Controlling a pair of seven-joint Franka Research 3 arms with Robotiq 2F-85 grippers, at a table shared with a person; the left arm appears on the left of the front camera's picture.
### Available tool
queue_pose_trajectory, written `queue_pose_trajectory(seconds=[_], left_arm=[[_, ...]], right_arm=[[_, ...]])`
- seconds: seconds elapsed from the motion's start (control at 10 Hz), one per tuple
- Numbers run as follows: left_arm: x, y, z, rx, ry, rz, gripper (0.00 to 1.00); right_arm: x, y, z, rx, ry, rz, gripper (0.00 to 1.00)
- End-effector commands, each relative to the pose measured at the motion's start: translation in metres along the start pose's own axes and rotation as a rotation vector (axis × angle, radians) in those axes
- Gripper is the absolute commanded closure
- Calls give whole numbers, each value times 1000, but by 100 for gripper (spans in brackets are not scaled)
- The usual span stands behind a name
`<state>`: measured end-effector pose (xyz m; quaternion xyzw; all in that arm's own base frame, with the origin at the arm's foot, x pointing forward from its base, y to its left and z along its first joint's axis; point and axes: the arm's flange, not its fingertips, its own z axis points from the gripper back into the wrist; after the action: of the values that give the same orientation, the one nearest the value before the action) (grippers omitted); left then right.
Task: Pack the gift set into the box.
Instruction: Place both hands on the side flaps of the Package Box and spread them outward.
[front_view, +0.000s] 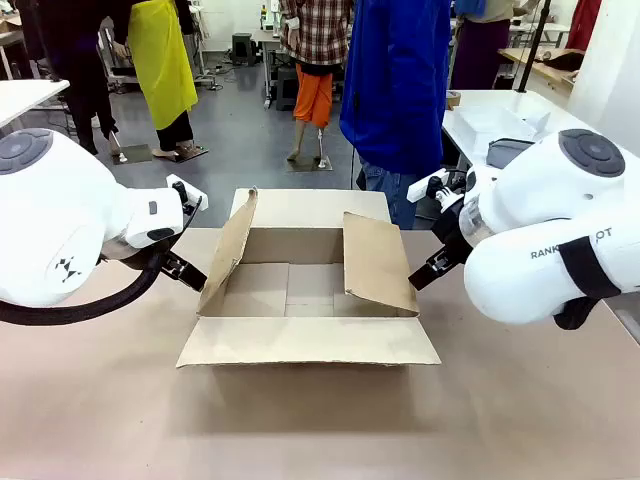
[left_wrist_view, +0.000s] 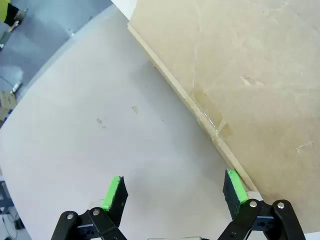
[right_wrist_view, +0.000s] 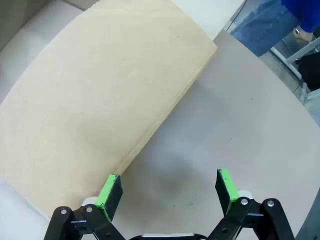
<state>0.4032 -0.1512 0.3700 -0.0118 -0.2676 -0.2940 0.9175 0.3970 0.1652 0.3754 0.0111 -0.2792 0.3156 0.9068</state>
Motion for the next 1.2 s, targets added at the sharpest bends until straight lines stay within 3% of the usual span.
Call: queue_pose_trajectory(seconds=[0.0,1.1], left_arm=[[0,0,0,0,0,0,0],[0,0,0,0,0,0,0]], right_arm=[[0,0,0,0,0,0,0],[0,0,0,0,0,0,0]])
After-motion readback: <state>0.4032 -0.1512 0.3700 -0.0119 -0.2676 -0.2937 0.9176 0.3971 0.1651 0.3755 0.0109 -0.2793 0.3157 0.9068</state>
